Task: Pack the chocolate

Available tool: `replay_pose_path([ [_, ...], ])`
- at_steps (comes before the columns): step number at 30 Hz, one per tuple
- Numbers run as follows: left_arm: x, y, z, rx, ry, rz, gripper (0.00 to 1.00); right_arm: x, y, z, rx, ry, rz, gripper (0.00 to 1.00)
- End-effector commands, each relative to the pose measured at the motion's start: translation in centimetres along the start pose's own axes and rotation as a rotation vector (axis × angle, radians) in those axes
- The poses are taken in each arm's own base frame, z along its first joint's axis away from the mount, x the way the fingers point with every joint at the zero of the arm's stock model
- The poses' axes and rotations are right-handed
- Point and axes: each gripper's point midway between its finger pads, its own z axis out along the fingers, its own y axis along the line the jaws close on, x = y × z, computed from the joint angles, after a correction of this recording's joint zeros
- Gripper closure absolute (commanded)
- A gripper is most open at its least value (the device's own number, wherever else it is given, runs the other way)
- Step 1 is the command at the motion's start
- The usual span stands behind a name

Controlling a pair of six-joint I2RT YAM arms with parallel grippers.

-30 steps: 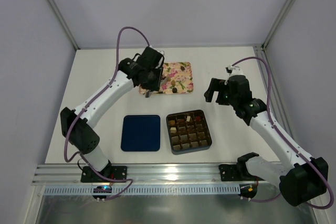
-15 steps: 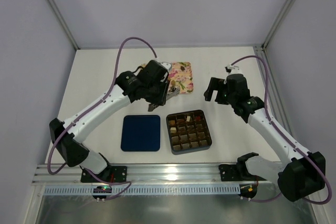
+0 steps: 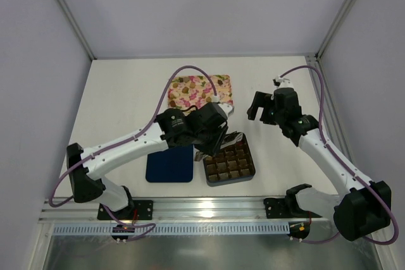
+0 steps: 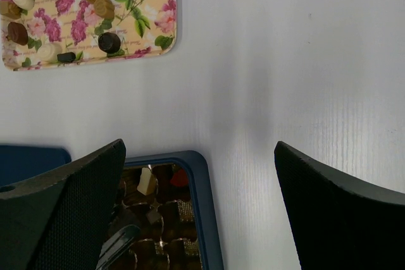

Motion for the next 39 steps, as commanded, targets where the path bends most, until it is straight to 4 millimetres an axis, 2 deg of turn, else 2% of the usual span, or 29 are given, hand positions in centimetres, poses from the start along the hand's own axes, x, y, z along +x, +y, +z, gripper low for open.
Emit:
replay_pose_path([
  [1,-0.5,-1.6,0.8,0.016,-0.031,-0.014,0.74,-1.6,0.1,-0.5,0.001,-0.059,0.025,0.0],
  [7,0.4,-3.1,2.2,0.027,0.002,0.016,0.74,-1.2,-0.2,-0.5,-0.001,-0.054,0.028,0.0],
  [18,0.8,-3.3,3.8,0.016,0.034,0.03,0.73,-1.0,-0.4,-0.6,-0.004,-0.054,0.026,0.0],
  [39,0.6,-3.4,4.0,0.013,0.034,0.039,0.65,-1.0,-0.3,-0.7,-0.016,-0.054,0.027,0.0],
])
